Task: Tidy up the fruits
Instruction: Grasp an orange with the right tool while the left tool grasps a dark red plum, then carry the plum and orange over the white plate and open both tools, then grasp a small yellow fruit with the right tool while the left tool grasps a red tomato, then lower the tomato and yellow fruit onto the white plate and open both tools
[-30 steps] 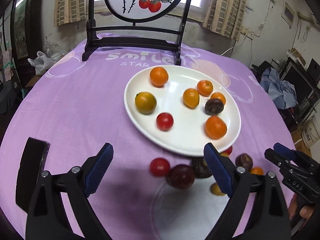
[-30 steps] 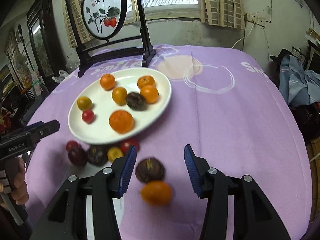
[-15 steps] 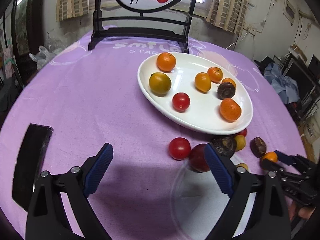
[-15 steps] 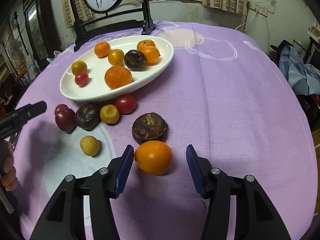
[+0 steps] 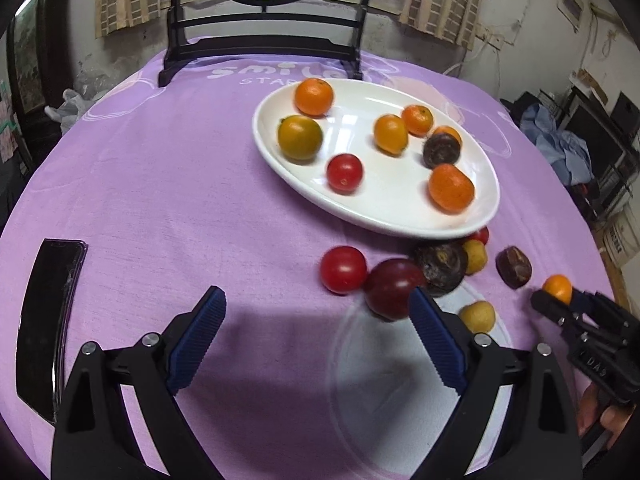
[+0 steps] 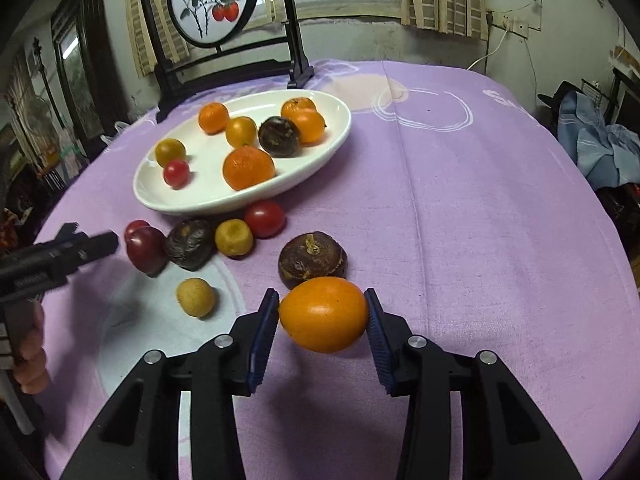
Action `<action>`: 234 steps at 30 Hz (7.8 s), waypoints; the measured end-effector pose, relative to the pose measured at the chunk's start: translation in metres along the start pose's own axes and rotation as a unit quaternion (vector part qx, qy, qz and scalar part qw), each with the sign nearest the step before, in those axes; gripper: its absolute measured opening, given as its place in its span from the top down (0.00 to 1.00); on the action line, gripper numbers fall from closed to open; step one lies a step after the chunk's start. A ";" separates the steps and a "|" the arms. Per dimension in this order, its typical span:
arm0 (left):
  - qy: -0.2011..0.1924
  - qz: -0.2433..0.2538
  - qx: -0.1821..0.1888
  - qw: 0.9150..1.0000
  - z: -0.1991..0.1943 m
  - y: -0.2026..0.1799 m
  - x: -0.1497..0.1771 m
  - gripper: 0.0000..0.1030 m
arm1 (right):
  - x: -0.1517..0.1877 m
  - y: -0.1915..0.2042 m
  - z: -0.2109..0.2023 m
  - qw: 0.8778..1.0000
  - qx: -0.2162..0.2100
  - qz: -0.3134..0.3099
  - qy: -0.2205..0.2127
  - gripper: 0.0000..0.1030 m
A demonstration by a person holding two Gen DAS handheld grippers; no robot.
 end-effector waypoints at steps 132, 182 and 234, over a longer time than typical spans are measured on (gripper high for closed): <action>-0.008 -0.017 -0.014 1.000 0.003 0.004 -0.036 0.12 | -0.030 0.064 0.002 0.993 -0.031 -0.108 -0.021 0.30; 0.011 0.063 -0.022 0.998 0.038 -0.016 -0.007 0.70 | -0.008 0.062 0.019 0.997 -0.025 -0.066 0.018 0.74; -0.011 -0.027 0.020 0.999 0.052 -0.013 -0.124 0.49 | -0.126 0.074 0.073 0.994 -0.105 0.001 -0.003 0.56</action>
Point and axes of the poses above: each gripper's, at about its wrist camera, not at the fingertips, and z roughly the way its jaws point, y to its left, x to its underside, the point moved 10 cm from there along z, roughly the way its jaws point, and after that the axes turned 4 degrees about -z, right-handed, at the moved point
